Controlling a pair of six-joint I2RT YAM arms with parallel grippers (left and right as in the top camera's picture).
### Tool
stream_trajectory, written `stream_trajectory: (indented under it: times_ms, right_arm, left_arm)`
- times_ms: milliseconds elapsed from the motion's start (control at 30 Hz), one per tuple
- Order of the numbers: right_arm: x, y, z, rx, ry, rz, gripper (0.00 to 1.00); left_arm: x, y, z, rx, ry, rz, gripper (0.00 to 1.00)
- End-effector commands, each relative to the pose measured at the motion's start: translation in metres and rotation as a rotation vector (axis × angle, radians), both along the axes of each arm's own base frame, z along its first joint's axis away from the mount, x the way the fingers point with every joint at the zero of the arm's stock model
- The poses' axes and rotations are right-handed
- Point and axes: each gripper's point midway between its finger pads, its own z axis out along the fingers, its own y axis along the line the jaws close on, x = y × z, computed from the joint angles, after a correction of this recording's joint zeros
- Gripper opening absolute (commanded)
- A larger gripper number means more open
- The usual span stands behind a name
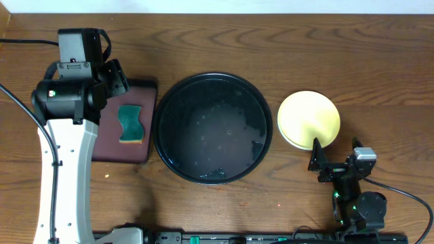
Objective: Clean dirty plates on tray and stack at the side
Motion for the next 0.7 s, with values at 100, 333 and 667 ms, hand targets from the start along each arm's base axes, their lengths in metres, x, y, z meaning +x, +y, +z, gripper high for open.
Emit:
stream_trajectory:
  times_ms: [100,333,667]
  right_arm:
    - [0.0,-0.004,0.0,0.016,-0.005,-0.021,0.99]
    - [0.0,-0.004,0.033,0.022,-0.139,-0.024,0.99]
    - [0.0,-0.004,-0.001,0.012,-0.001,-0.02,0.99]
  left_arm:
    - [0.0,0.002,0.002,-0.001,-0.006,0.014,0.74]
    - [0.0,0.002,0.002,-0.001,-0.006,0.014,0.74]
    - [0.0,0.002,0.002,-0.001,-0.006,0.014,0.74]
